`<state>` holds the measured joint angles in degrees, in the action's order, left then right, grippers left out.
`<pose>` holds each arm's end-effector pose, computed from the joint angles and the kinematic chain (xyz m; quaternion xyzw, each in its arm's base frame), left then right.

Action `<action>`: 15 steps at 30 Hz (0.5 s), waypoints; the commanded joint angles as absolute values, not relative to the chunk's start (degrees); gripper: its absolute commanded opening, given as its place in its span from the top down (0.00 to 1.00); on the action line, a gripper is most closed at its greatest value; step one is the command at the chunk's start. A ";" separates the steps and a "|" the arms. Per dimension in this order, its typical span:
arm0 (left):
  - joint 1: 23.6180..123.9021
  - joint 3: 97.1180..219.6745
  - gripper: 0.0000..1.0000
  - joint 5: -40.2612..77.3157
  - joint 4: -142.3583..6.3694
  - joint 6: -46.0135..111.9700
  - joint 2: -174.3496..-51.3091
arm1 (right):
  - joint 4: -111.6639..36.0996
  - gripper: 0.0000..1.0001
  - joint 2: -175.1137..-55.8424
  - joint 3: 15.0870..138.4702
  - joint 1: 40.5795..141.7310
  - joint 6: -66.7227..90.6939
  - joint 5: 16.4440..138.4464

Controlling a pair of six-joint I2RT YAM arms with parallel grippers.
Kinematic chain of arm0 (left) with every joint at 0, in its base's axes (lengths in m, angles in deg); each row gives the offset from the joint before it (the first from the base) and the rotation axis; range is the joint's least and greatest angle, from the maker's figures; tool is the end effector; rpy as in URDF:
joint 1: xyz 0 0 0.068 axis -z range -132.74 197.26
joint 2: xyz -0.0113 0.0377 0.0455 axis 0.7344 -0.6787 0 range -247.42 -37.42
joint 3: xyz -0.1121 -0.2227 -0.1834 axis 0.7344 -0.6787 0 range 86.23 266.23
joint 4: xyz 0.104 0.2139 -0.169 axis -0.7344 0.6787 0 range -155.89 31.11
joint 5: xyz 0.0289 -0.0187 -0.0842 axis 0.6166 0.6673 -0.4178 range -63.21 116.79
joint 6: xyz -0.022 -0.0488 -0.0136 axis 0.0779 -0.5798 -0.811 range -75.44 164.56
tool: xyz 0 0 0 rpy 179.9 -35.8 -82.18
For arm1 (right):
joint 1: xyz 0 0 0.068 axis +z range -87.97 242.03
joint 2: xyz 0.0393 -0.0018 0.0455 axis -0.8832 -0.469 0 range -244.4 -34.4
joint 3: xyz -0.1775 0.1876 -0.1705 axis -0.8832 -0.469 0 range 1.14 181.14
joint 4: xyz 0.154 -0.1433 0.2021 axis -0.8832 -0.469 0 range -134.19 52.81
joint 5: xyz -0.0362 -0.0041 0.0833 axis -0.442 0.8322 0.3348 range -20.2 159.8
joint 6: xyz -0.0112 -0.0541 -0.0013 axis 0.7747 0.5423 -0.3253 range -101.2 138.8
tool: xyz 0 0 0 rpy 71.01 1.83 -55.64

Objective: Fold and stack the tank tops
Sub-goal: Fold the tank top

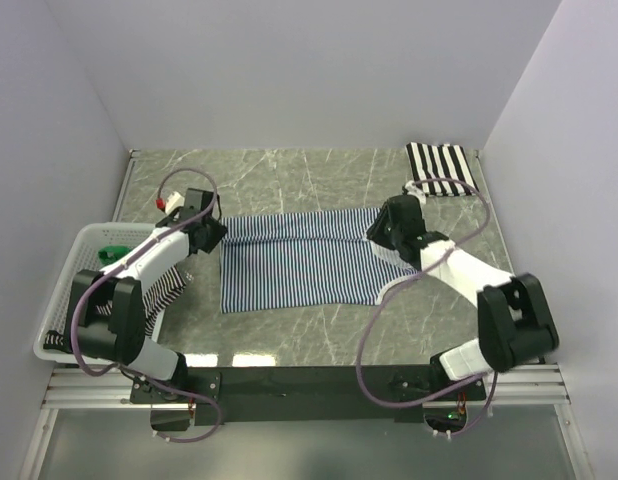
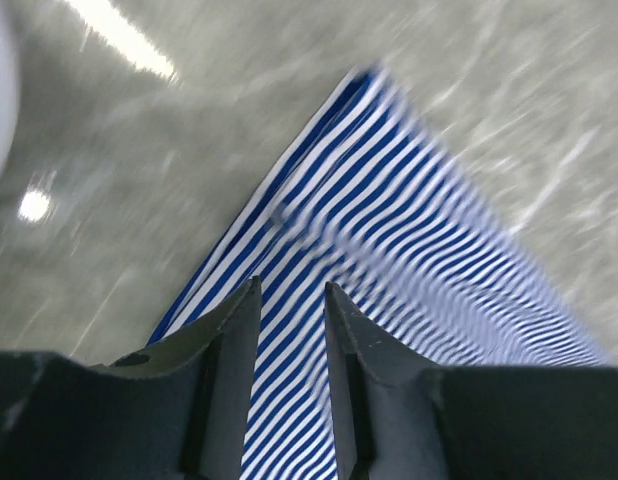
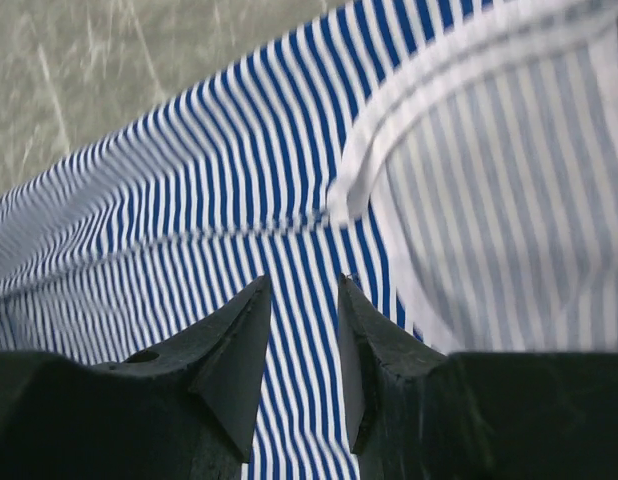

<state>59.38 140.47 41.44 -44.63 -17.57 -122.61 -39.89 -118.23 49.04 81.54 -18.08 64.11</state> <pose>0.3255 -0.0603 0.2359 -0.4341 0.8330 -0.0977 0.3289 0.3162 0.1081 0.2298 0.1572 0.8865 0.1650 0.4026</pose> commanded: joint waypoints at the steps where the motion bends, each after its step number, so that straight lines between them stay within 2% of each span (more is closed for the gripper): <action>1: 61.85 136.25 0.62 41.82 -36.45 -21.53 -118.99 | -43.24 0.60 -110.63 42.31 84.08 -19.78 64.27; 9: 64.49 129.83 0.55 41.47 -30.12 -20.66 -110.21 | -50.10 0.67 -96.20 30.68 86.02 -23.47 66.64; 15: 65.01 127.11 0.53 38.75 -26.08 -20.04 -106.95 | -57.49 0.64 -88.54 28.83 86.20 -23.30 66.38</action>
<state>64.43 129.10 40.57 -29.62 -20.59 -108.32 -53.83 -91.26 29.07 85.80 -22.65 66.45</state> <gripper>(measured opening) 0.465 0.353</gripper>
